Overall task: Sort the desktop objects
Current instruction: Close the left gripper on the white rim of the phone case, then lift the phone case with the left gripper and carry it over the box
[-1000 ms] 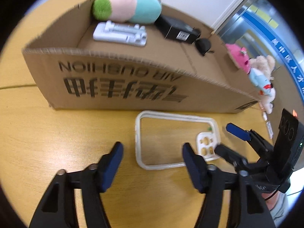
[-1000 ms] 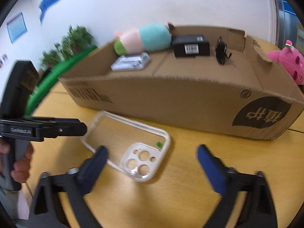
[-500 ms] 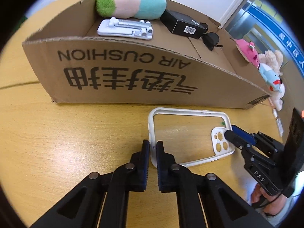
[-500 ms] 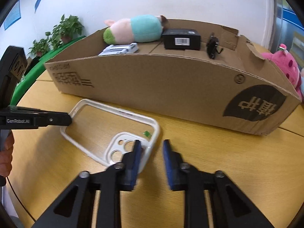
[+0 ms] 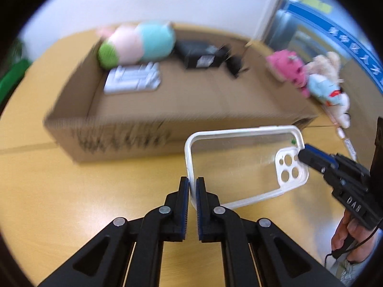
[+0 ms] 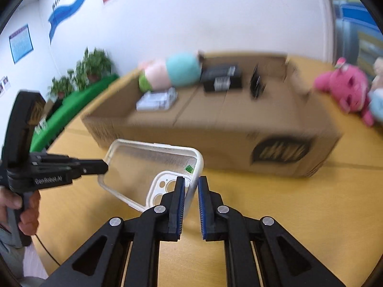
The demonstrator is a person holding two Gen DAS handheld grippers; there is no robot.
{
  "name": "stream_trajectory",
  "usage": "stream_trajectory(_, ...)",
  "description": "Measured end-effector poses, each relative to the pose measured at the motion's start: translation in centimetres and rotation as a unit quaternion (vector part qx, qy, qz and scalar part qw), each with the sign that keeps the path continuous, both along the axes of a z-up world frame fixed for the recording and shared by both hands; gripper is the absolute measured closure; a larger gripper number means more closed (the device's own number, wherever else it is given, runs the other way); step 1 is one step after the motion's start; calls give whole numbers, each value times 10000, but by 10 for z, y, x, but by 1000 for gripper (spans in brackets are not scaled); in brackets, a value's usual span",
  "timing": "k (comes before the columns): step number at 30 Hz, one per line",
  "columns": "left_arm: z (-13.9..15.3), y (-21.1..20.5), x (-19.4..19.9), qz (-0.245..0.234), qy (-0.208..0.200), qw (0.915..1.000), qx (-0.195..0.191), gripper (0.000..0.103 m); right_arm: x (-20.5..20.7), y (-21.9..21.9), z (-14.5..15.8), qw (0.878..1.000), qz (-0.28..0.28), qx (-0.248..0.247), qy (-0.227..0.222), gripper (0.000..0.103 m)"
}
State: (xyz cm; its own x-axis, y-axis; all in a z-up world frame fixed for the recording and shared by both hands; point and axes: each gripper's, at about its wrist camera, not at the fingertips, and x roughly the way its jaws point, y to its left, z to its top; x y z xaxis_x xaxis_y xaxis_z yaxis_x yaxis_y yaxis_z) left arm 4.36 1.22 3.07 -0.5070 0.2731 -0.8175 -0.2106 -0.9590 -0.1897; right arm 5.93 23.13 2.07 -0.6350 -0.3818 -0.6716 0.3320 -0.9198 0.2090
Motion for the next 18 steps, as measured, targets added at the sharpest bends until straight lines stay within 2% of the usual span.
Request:
stream_trajectory(4,52,14,1,-201,617,9979,46,98,11,19,53,9980,-216,-150,570,94)
stream_trajectory(9,100,10,-19,-158,1095,9937,159,98,3,22,109,9930,-281,-152,1141,94)
stream_trajectory(14,135,-10,-32,64,1470,9891,18,98,-22,1,139,9898,-66,-70,1425,94)
stream_trajectory(18,143,-32,-46,292,1487,9884,-124,98,-53,-18,145,9906,191,-294,1323,94)
